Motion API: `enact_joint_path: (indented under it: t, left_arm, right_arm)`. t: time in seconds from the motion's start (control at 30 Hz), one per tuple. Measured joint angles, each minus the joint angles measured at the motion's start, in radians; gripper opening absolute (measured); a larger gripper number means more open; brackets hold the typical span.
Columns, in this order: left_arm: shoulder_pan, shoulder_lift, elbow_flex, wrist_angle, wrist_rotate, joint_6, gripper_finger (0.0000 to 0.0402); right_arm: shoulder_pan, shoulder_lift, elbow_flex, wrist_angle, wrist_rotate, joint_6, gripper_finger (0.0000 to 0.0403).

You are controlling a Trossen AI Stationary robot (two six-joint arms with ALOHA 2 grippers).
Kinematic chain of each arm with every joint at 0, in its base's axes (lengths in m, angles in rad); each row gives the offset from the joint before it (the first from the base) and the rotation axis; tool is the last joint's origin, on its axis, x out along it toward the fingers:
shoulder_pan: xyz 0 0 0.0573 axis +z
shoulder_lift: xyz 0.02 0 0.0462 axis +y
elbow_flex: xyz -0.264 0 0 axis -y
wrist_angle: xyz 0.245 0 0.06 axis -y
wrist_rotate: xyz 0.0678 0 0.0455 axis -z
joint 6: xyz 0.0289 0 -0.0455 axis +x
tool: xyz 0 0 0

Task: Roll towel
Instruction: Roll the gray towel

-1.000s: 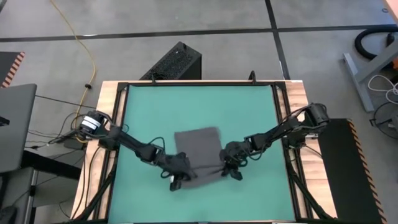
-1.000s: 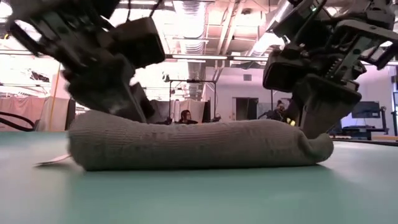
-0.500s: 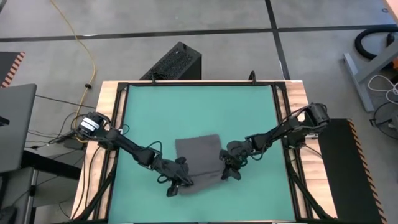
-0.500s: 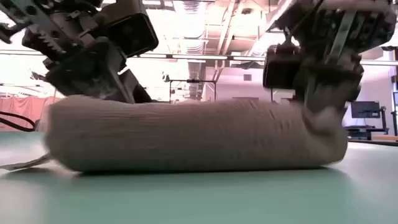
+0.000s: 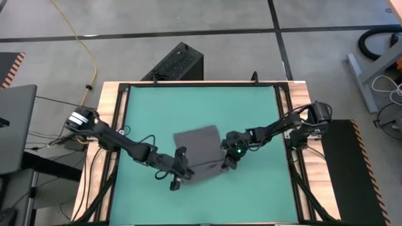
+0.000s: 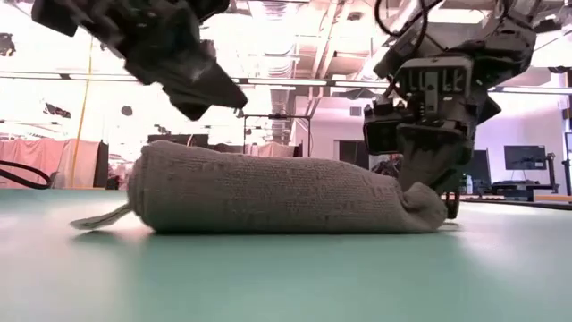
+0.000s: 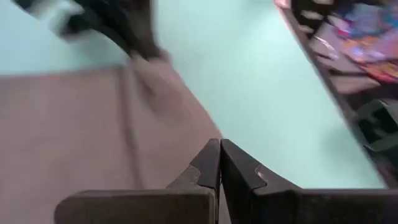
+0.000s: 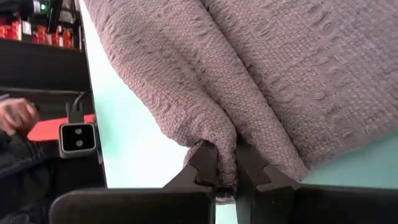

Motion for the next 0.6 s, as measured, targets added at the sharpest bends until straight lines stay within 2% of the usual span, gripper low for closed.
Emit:
enact_joint_path:
  t: [0.13,0.3,0.4,0.6]
  left_arm:
    - [0.047,-0.004,0.001,-0.005,-0.055,0.036,0.0]
    - [0.091,0.069,0.001,0.115,0.033,0.052,0.0]
    - [0.083,0.107,0.013,0.135,0.047,0.084,0.0]
    - [0.082,0.149,0.029,0.099,-0.049,0.14,0.0009]
  right_arm:
    - [-0.048,0.0,0.0,-0.018,-0.028,-0.003,0.0036]
    - [-0.095,0.0,0.0,-0.036,-0.063,-0.003,0.0036]
    - [-0.12,0.0,0.0,-0.041,-0.093,-0.002,0.0036]
    - [-0.165,0.001,0.0,-0.067,-0.168,0.019,0.0036]
